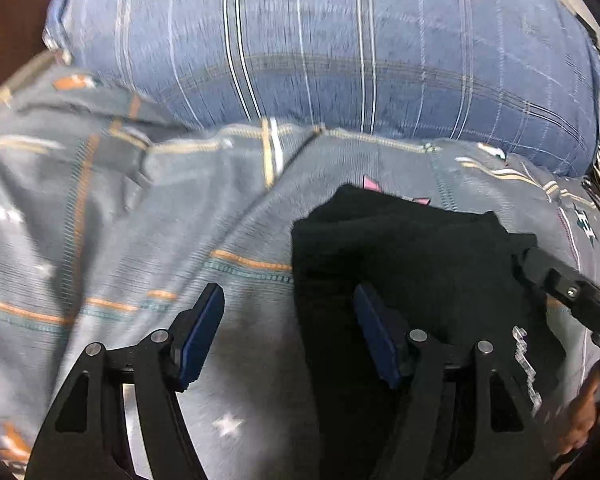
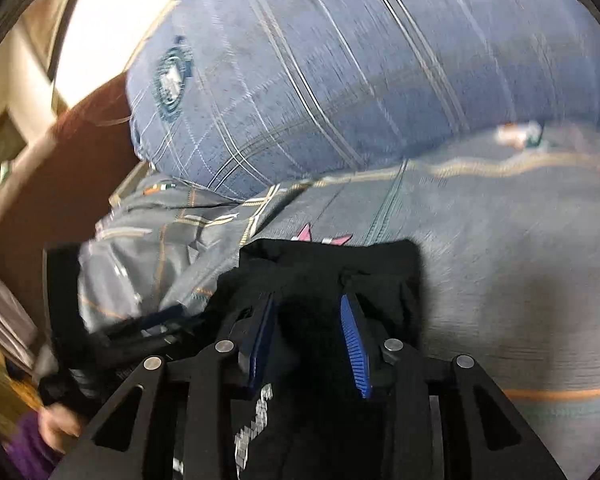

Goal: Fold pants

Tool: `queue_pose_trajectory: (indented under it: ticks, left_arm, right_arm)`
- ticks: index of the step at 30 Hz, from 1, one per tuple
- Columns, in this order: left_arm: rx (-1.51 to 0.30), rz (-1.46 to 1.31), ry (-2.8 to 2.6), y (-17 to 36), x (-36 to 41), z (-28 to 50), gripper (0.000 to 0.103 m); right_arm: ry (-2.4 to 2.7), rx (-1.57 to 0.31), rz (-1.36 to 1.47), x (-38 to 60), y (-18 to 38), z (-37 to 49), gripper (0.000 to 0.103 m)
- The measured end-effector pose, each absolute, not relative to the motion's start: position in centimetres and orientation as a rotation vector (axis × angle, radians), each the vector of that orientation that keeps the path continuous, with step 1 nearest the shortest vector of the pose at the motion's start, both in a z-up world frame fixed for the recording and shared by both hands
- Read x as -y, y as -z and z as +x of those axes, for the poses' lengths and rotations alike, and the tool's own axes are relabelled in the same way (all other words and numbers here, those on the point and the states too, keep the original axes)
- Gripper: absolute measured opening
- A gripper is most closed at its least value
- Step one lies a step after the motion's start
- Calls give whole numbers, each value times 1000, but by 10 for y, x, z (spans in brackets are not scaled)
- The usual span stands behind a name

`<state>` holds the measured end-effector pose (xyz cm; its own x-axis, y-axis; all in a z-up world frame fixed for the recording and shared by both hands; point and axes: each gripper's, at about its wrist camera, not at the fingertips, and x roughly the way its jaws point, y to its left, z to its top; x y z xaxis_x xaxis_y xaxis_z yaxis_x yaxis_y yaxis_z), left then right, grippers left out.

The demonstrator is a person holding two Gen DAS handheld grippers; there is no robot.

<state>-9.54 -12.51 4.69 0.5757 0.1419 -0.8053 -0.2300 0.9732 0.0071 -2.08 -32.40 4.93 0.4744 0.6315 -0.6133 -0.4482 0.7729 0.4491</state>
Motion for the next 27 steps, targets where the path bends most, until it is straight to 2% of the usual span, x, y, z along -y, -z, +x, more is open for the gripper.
queue_pose_trajectory:
  ticks: [1, 3, 4, 6, 11, 15, 19, 27]
  left_arm:
    - [-912, -94, -220, -55, 127, -103, 69]
    - [-869, -86, -237, -73, 132, -122, 80]
    - [-852, -80, -253, -81, 134, -128, 85]
    - [-814, -51, -287, -96, 140, -144, 85]
    - [-751, 82, -343, -126, 156, -175, 85]
    - [-681, 113, -327, -152, 160, -202, 85]
    - [-620, 122, -312, -177, 163, -229, 85]
    - [-563, 142, -294, -192, 169, -254, 86]
  right_arm:
    - [-659, -826, 210, 327, -58, -31, 40]
    - [-653, -774, 179, 333, -74, -52, 43]
    - [-649, -749, 166, 335, -83, -64, 53]
    - [-630, -707, 141, 339, -101, -82, 65]
    - [-555, -573, -10, 328, -150, -134, 65]
    - [-537, -517, -62, 320, -176, -168, 72]
    - [-489, -483, -129, 313, -188, -193, 78]
    - [-426, -479, -174, 314, -192, -220, 79]
